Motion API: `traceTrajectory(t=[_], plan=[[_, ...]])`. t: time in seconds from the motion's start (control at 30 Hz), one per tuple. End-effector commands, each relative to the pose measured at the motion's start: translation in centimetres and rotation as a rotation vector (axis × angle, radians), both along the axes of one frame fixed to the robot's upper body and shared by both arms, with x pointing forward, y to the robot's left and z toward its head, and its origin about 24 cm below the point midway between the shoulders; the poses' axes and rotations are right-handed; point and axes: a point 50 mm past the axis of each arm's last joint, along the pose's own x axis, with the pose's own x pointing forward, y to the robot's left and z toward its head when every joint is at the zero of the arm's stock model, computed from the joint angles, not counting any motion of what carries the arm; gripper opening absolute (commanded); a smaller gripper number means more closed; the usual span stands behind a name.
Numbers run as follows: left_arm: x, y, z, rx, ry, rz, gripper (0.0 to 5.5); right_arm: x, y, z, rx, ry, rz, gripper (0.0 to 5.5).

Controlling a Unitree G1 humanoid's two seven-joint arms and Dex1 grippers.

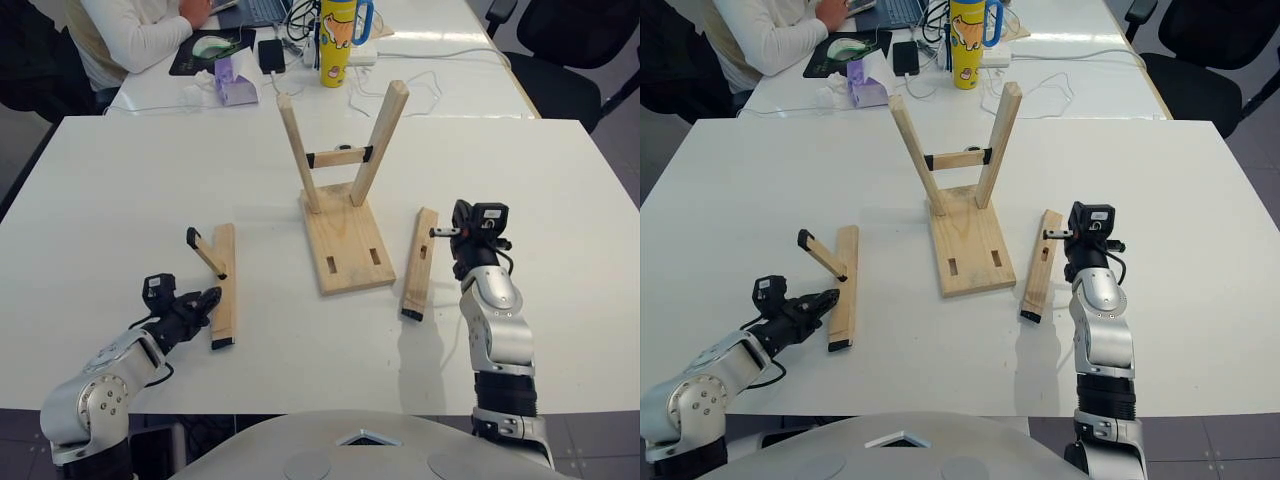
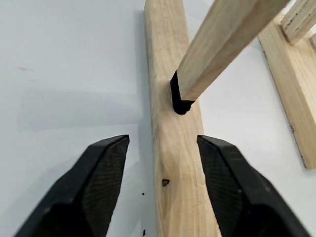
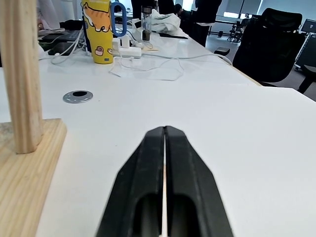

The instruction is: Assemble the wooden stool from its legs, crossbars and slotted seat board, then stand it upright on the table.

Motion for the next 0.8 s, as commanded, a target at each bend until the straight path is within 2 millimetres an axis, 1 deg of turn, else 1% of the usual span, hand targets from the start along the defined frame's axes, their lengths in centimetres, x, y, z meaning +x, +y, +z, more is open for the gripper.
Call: traceTrajectory(t=[0.03, 0.07, 0.23, 0.3, 0.43, 0.53, 0.67, 0.73, 0.8], plan=[[0.5, -0.8, 0.6, 0.014, 0.002, -0.015, 3.18, 0.0, 0.2, 0.2, -0.007, -0.007, 0.003, 0.00], [0.5, -1.0, 0.3, 0.025, 0.014, -0.016, 3.39, 0.1, 0.2, 0.3, -0.007, -0.008, 0.005, 0.00], [0.3, -2.6, -0.9, 0.037, 0.071, -0.053, 3.39, 0.3, 0.4, 0.3, -0.006, -0.011, 0.014, 0.00], [0.2, -2.8, -1.5, 0.083, 0.097, -0.069, 3.39, 0.4, 0.5, 0.3, -0.006, -0.013, 0.016, 0.00], [0.2, -2.4, -2.5, 0.221, 0.108, -0.110, 3.39, 0.6, 0.6, 0.4, -0.004, -0.018, 0.021, 0.00], [0.3, -2.4, -2.7, 0.295, 0.090, -0.150, 2.95, 0.7, 0.6, 0.5, -0.005, -0.021, 0.023, 0.00], [0.2, -2.4, -3.2, 0.328, 0.091, -0.185, 2.48, 1.0, 0.6, 0.8, -0.006, -0.028, 0.027, 0.00], [0.2, -2.4, -3.3, 0.333, 0.086, -0.190, 2.15, 1.1, 0.6, 0.9, -0.006, -0.033, 0.031, 0.00], [0.6, -2.5, -2.9, 0.332, 0.047, -0.198, 2.06, 1.3, 0.7, 1.1, -0.007, -0.041, 0.036, 0.00]])
